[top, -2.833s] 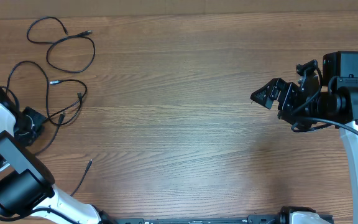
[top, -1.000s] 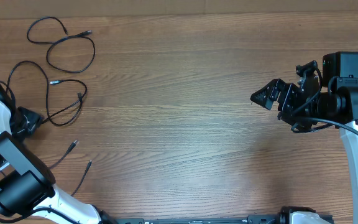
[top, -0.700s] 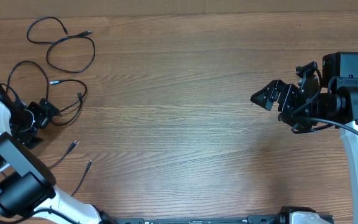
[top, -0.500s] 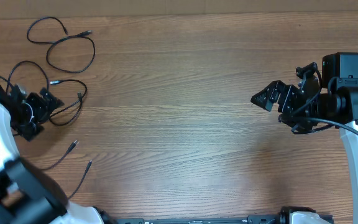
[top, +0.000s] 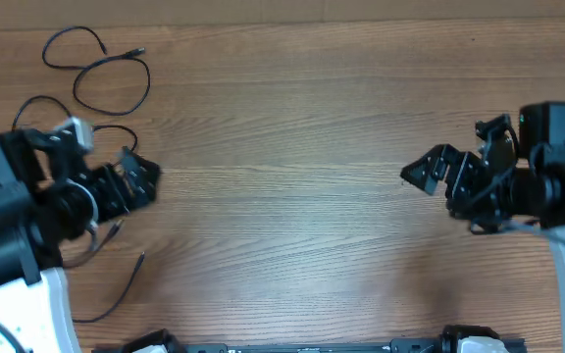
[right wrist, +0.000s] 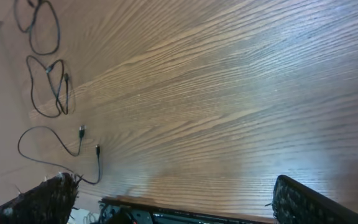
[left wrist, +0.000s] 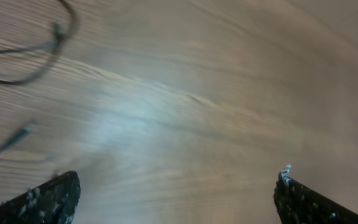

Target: Untangle cables

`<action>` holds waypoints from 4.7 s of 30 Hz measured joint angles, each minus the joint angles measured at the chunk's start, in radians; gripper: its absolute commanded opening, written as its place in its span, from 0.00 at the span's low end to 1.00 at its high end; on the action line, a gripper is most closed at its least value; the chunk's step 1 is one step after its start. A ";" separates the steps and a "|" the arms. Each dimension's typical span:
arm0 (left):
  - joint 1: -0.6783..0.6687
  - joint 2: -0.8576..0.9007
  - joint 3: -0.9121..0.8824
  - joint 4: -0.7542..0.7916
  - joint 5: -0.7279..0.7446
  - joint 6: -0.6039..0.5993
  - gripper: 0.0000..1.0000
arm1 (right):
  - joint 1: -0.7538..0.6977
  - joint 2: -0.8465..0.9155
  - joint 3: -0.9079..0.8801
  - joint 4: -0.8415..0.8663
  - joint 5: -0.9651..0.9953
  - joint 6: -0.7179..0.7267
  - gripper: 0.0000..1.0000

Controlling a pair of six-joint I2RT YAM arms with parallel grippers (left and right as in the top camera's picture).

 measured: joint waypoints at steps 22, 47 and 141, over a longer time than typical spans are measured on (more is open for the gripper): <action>-0.163 -0.514 0.000 -0.217 0.016 0.101 0.99 | 0.000 -0.584 0.000 -0.099 0.183 0.000 1.00; -0.163 -0.539 0.000 -0.221 0.016 0.104 1.00 | 0.000 -0.583 0.000 -0.117 0.208 0.000 1.00; -0.163 -0.539 0.000 -0.221 0.016 0.104 1.00 | 0.035 -1.180 -1.383 1.405 0.261 -0.291 1.00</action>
